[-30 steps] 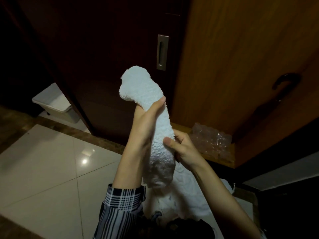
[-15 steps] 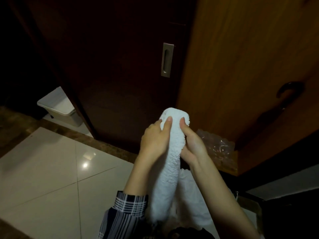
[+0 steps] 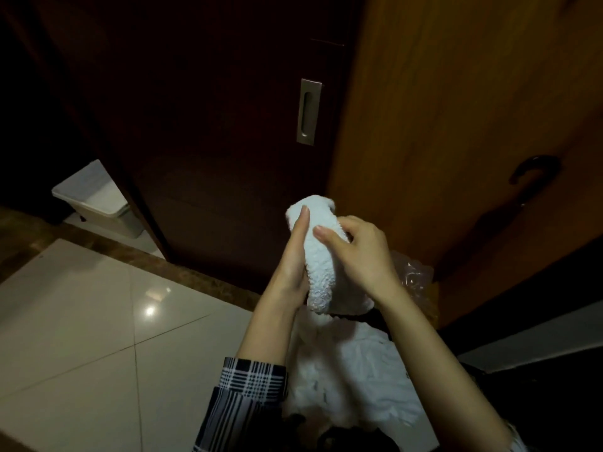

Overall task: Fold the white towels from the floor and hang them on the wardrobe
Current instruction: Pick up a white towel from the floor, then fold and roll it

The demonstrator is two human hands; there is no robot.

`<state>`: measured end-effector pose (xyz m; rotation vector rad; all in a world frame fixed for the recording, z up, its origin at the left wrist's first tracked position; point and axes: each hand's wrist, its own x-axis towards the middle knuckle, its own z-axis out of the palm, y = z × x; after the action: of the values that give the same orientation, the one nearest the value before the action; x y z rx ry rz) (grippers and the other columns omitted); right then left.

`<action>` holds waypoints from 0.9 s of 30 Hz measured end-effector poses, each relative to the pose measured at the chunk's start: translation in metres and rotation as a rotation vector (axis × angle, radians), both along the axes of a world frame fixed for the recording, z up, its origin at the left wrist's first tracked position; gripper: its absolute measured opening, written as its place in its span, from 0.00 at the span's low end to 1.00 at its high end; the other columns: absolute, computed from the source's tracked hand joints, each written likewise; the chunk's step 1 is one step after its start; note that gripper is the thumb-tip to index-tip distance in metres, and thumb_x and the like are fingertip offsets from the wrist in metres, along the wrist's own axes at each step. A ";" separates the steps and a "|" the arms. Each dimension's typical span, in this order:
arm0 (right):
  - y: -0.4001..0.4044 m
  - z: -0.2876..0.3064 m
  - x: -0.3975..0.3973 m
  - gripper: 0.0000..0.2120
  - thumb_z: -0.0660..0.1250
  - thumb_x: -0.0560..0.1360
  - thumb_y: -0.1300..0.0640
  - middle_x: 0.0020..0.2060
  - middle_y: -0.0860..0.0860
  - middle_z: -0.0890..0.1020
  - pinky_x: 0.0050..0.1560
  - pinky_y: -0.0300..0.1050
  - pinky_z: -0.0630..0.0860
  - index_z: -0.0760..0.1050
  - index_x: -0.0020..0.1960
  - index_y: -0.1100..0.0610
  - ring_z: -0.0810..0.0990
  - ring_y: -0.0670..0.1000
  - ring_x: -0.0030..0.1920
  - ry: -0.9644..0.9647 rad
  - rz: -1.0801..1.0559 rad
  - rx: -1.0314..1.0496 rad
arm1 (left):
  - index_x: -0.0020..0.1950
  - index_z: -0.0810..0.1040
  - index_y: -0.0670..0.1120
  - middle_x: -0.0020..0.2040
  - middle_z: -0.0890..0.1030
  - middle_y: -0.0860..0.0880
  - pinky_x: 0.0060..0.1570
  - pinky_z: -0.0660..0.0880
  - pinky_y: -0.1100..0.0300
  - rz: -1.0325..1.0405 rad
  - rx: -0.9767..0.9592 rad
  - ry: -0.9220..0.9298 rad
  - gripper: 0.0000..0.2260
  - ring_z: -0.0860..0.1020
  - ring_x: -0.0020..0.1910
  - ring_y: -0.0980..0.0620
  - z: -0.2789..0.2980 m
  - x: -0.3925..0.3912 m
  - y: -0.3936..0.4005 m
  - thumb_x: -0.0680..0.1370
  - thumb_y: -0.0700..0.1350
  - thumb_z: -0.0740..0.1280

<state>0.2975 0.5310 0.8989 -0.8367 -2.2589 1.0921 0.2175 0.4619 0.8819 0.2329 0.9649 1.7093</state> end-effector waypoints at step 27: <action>0.005 -0.037 0.034 0.24 0.63 0.70 0.43 0.55 0.59 0.81 0.58 0.55 0.75 0.77 0.56 0.60 0.80 0.57 0.56 0.009 0.154 -0.675 | 0.50 0.74 0.57 0.49 0.79 0.59 0.40 0.74 0.72 0.317 -0.164 0.540 0.04 0.79 0.45 0.68 0.005 -0.021 -0.028 0.77 0.51 0.66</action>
<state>0.3312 0.5359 0.8620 -0.9010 -1.9719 1.9779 0.1965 0.4336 0.8868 0.4680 1.6014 1.8802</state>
